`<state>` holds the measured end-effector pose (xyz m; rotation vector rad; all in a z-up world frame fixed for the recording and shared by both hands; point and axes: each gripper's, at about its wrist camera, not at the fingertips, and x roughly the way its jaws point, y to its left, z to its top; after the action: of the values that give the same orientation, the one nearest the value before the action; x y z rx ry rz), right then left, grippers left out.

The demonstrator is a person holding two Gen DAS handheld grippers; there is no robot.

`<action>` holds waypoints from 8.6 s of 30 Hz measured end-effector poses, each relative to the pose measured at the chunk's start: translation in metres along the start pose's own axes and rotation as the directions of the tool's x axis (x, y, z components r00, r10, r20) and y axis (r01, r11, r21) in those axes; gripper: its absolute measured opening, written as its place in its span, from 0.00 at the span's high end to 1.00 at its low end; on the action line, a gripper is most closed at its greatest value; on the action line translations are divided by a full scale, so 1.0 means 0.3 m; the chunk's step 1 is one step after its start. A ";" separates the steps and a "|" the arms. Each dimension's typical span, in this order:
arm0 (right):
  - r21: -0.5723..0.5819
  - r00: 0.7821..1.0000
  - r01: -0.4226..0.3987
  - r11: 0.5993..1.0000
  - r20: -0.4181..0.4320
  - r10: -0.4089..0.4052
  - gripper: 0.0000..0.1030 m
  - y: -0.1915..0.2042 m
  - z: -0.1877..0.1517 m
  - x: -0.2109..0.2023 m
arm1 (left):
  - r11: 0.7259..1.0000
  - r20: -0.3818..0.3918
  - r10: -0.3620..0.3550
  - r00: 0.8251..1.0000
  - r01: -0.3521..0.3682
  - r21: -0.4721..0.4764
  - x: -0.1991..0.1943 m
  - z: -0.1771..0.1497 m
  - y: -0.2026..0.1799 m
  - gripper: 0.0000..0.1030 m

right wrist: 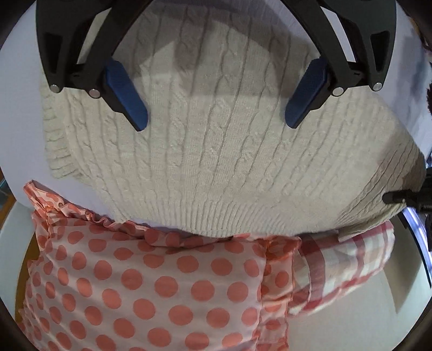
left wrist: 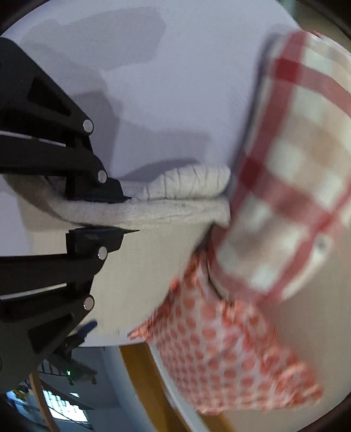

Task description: Fold small clothes

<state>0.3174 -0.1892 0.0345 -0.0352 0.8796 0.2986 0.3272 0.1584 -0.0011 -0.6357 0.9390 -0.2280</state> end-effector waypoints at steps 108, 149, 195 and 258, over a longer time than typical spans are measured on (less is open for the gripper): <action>0.401 0.985 -0.141 0.905 -0.037 0.169 0.05 -0.591 -0.100 -0.077 | 0.900 -0.251 -0.148 0.957 0.235 0.367 0.259 -0.229 -0.577 0.13; -0.169 0.863 -0.464 0.869 0.134 0.487 0.40 0.172 -0.067 -0.351 | 0.913 0.050 0.009 0.999 -0.029 0.407 -0.359 -0.161 -0.281 0.22; -0.046 0.989 -0.114 0.992 0.089 0.118 0.68 0.119 -0.123 -0.258 | 0.851 -0.144 -0.102 0.984 0.161 0.499 -0.159 -0.352 -0.430 0.16; -0.004 0.993 0.092 0.996 -0.080 -0.092 0.01 0.260 -0.390 -0.182 | 0.771 0.066 0.466 0.882 -0.442 0.459 -0.149 -0.604 -0.286 0.02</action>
<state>0.1755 -0.1456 0.0085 -0.0878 0.9546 0.2122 0.1622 0.0363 0.0034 0.0544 1.0151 -0.0261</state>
